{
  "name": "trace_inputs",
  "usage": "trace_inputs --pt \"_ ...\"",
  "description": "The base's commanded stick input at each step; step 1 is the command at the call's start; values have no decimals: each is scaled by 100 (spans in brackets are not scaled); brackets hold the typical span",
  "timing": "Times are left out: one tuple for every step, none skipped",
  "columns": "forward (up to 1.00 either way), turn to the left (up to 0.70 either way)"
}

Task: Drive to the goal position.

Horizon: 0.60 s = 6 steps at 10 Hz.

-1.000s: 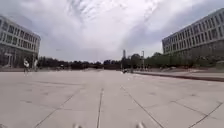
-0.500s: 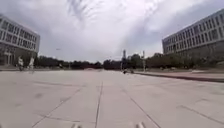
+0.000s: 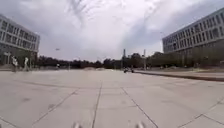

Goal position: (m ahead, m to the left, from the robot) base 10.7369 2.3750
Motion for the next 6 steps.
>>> trace_inputs --pt "70 0" --pt "70 0" --pt "70 0" --pt "70 0" --pt "70 0" --pt "70 0"
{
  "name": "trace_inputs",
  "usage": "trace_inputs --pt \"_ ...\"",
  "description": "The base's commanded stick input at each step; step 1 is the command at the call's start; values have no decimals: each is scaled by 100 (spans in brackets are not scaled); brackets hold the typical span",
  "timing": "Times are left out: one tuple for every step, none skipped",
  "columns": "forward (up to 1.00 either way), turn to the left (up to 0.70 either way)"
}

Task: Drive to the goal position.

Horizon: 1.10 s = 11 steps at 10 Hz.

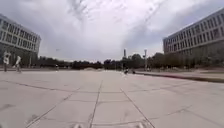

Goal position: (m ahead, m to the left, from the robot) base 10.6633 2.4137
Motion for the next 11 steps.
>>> trace_inputs --pt "70 0" --pt "70 0" --pt "70 0" --pt "70 0" --pt "70 0" --pt "70 0" --pt "70 0" --pt "70 0" --pt "70 0" --pt "70 0" --pt "70 0"
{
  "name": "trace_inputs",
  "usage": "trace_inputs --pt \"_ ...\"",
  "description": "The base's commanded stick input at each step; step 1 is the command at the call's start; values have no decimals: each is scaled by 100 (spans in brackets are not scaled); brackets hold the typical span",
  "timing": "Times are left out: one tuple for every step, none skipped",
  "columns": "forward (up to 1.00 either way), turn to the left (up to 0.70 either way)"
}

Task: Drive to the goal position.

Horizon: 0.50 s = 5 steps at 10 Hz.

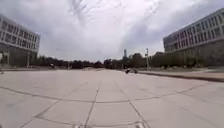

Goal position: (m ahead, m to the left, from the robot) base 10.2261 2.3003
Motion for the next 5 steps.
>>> trace_inputs --pt "70 0" --pt "70 0" --pt "70 0" --pt "70 0" --pt "70 0"
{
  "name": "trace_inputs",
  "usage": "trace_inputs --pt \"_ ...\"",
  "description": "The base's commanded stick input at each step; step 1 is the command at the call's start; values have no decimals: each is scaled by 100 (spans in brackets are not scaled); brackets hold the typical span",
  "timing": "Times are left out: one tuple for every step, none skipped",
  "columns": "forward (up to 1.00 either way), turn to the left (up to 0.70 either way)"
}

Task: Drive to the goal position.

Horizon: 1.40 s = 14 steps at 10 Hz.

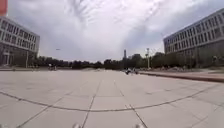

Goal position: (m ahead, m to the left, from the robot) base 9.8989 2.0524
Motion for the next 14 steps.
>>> trace_inputs --pt "70 0" --pt "70 0" --pt "70 0" --pt "70 0" --pt "70 0" --pt "70 0" --pt "70 0" --pt "70 0" --pt "70 0" --pt "70 0" --pt "70 0" --pt "70 0" --pt "70 0" --pt "70 0"
